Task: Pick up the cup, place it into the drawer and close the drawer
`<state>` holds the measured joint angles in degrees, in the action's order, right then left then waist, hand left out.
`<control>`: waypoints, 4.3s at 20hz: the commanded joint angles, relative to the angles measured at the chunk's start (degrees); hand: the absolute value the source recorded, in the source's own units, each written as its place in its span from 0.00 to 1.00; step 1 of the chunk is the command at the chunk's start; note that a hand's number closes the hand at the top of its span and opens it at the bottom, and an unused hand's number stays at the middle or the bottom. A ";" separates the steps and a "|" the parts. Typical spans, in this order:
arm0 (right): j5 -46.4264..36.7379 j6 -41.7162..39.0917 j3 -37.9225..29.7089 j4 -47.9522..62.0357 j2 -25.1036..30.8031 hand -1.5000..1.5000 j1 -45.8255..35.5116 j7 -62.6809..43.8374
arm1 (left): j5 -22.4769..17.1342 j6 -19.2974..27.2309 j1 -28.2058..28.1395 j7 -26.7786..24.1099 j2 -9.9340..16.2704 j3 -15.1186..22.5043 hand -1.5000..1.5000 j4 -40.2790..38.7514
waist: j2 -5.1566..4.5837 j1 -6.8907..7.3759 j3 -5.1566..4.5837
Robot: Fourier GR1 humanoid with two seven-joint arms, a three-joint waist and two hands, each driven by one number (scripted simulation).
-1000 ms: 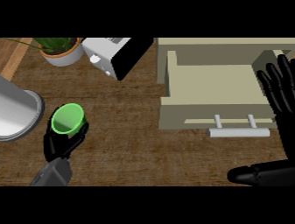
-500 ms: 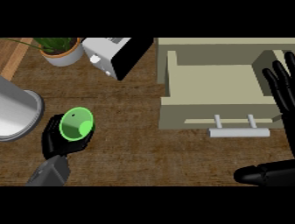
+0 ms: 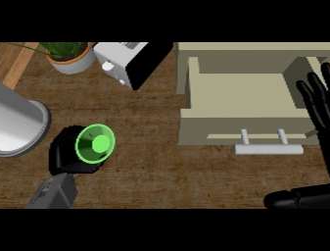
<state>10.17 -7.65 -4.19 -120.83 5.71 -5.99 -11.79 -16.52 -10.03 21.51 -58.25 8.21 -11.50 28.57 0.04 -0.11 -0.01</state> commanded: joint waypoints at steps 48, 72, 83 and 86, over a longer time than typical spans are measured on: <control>-0.61 -2.43 -1.03 4.01 0.43 0.00 1.43 3.80 | 0.28 28.36 41.26 43.56 -8.19 18.25 1.00 20.34 | -0.38 -1.57 0.03; 0.49 -3.16 -0.82 6.33 0.07 0.00 -1.51 5.48 | -15.94 32.40 52.75 36.22 -8.21 36.19 1.00 -5.31 | -1.26 -5.11 0.10; 1.52 -4.57 0.83 4.04 0.06 0.00 -1.04 4.95 | -17.17 37.98 55.46 41.67 -8.21 45.67 0.00 -6.72 | -1.45 -6.73 0.13; 2.78 -3.68 0.65 5.71 -1.20 0.00 -2.87 4.84 | -20.38 38.54 52.50 38.07 -8.21 45.78 0.00 -3.60 | -1.66 -6.76 0.11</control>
<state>12.32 -11.46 -4.14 -115.43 5.47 -8.33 -7.28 -34.31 27.87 75.52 -18.52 0.01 33.21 23.17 -1.44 -6.55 0.11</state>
